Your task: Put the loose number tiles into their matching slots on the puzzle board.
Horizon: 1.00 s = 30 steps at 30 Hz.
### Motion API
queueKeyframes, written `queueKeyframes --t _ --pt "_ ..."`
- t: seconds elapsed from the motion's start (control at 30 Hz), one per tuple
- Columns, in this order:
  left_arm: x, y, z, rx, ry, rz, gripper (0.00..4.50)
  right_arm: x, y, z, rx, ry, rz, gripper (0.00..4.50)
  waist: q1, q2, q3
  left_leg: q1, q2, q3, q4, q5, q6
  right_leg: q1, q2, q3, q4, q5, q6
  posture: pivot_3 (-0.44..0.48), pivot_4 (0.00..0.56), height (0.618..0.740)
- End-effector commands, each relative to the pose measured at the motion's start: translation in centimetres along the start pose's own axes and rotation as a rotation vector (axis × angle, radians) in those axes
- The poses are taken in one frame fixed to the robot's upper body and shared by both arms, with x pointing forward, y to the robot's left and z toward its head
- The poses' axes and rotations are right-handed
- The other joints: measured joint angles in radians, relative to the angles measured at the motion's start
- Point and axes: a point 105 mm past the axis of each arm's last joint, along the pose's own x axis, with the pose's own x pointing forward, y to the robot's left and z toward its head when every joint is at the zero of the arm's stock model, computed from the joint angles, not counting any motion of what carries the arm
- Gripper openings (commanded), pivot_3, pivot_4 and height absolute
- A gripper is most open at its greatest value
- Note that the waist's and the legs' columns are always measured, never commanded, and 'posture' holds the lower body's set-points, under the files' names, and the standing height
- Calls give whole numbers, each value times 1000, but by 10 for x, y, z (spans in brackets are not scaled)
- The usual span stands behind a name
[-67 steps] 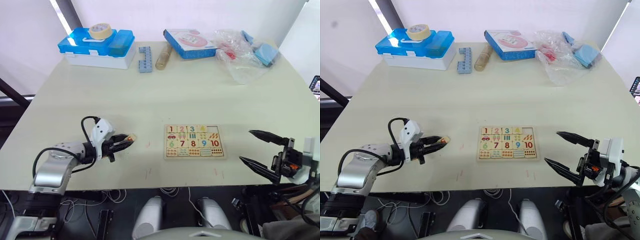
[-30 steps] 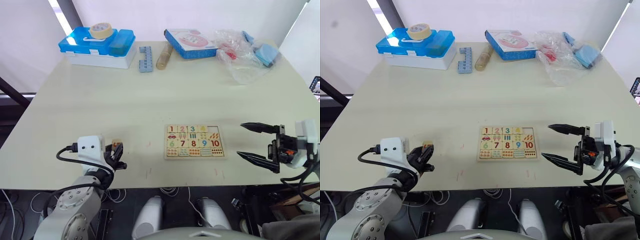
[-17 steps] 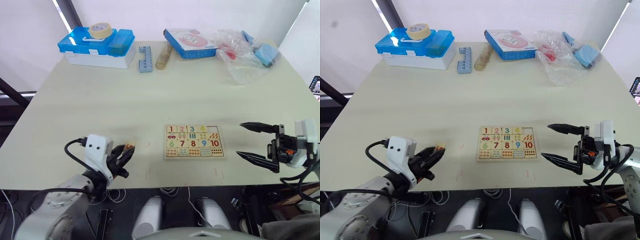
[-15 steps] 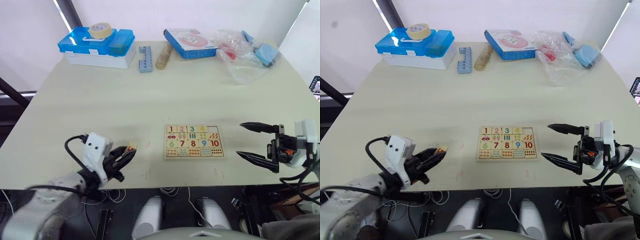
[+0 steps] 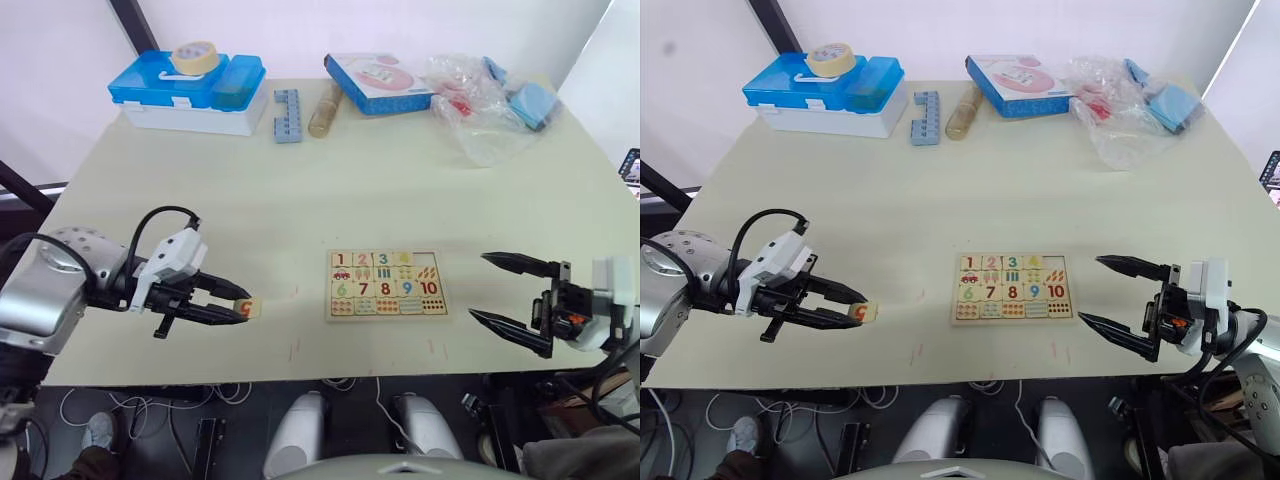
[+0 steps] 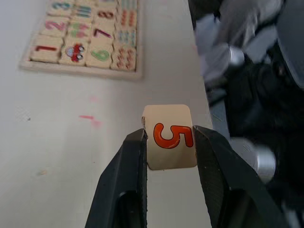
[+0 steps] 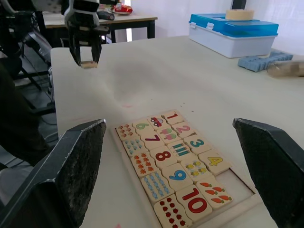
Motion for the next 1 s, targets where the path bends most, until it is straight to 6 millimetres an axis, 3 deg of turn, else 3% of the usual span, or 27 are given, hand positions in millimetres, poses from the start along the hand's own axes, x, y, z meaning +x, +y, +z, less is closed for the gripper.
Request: queueKeyframes --t 0.03,0.13,0.37,0.6,0.77,0.83,0.9,1.0 --pt "11 1 -6 187 48 -133 962 2 5 11 -65 -24 -10 4500 5 0 0 -1 -1 -1 1 0 0 0 0 -1 0 0 0 0 150 740" --pt "21 12 -19 343 199 -274 962 2 11 12 -70 -23 -21 4500 2 -2 0 -2 -3 -1 4 0 0 1 0 0 1 0 1 0 150 740" --pt "37 33 -18 584 336 -508 962 2 20 15 -82 -20 -54 4500 -2 -3 1 -3 -4 -3 7 0 1 2 1 -1 3 2 4 0 150 740" --pt "49 41 -12 716 385 -647 962 1 26 16 -83 -15 -82 4500 -3 -5 1 -3 -4 -5 7 0 1 1 2 -2 4 2 5 0 150 740" --pt "53 50 -11 759 420 -654 962 3 27 17 -83 -14 -88 4500 1 -5 1 -2 -4 -5 9 0 1 2 2 -1 6 2 5 0 150 740" --pt "56 53 -7 733 383 -608 1977 3 26 17 -82 -14 -89 4500 1 -5 1 -2 -4 -5 10 0 1 2 2 -1 7 2 6 0 150 740" --pt "57 56 -3 734 343 -552 2419 4 27 16 -77 -15 -86 4500 -1 -5 1 -2 -4 -5 11 0 1 2 2 -1 8 1 6 0 150 740" --pt "39 55 4 629 238 -404 3678 4 25 16 -57 -21 -59 4500 -4 -8 3 -2 -3 -5 12 0 1 2 2 -1 10 1 6 0 150 740"
